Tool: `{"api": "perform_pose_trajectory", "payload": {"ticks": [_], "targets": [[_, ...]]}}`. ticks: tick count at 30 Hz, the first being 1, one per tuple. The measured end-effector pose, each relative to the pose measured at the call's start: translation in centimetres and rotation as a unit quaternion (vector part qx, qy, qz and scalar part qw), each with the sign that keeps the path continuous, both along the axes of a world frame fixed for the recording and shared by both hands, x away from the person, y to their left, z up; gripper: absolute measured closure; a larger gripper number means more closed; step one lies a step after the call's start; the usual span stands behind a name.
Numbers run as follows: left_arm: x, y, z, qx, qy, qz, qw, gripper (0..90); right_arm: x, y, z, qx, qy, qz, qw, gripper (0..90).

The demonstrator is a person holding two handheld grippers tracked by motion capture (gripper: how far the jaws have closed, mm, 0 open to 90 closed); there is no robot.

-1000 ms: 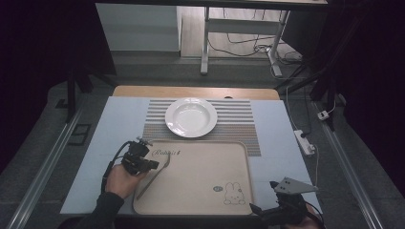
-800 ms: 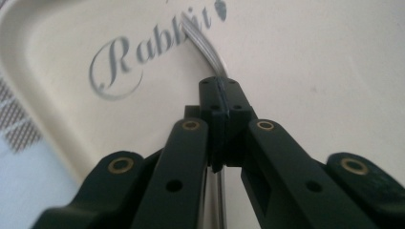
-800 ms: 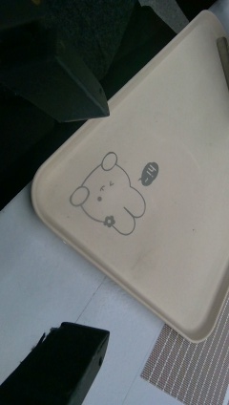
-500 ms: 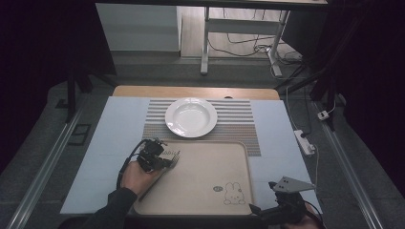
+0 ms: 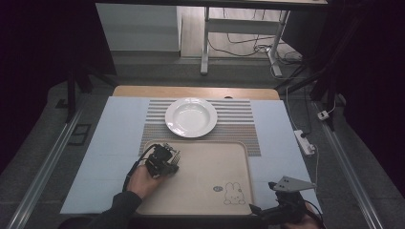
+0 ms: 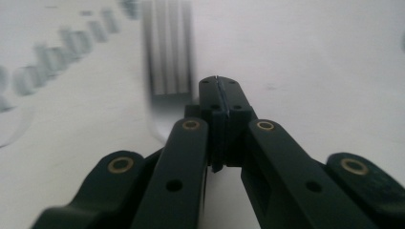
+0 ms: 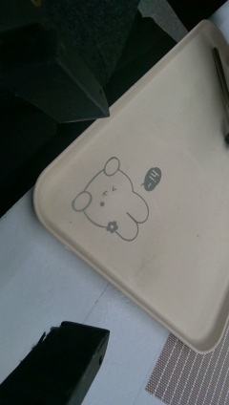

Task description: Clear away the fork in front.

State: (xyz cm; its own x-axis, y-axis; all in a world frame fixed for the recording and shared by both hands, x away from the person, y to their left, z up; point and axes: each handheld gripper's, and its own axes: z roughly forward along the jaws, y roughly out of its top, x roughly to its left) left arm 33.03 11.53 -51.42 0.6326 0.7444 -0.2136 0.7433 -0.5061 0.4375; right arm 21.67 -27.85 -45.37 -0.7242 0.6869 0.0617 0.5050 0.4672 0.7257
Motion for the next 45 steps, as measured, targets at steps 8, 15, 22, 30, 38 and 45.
{"api": "perform_pose_trajectory", "payload": {"ticks": [8, 15, 22, 30, 38, 45], "targets": [[0.9, 2.6, -0.1, -0.002, 0.008, 0.043, 0.999, 89.0, 0.1, 0.1, 0.0, -0.004, 0.004, 0.001, 1.0, 0.4], [1.4, 4.6, -0.1, -0.005, 0.019, 0.07, 0.9974, 89.0, 0.2, 0.0, 0.0, 0.001, 0.008, 0.002, 1.0, 0.4], [1.7, 6.1, -0.2, -0.012, 0.028, 0.088, 0.9957, 88.9, 0.2, 0.1, 0.0, 0.001, 0.01, 0.003, 0.9999, 0.5], [1.7, 6.4, -0.2, -0.017, 0.03, 0.091, 0.9952, 86.5, 0.2, 0.2, -0.1, -0.005, 0.009, 0.008, 0.9999, 4.3], [1.0, 6.5, 0.8, -0.039, 0.005, 0.078, 0.9962, 74.3, 0.4, 0.2, -0.1, 0.0, 0.011, 0.01, 0.9999, 4.3], [0.4, 6.6, 1.6, -0.056, -0.03, 0.06, 0.9962, 57.4, 0.4, 0.1, 0.0, 0.004, 0.013, 0.01, 0.9999, 4.3]]}}
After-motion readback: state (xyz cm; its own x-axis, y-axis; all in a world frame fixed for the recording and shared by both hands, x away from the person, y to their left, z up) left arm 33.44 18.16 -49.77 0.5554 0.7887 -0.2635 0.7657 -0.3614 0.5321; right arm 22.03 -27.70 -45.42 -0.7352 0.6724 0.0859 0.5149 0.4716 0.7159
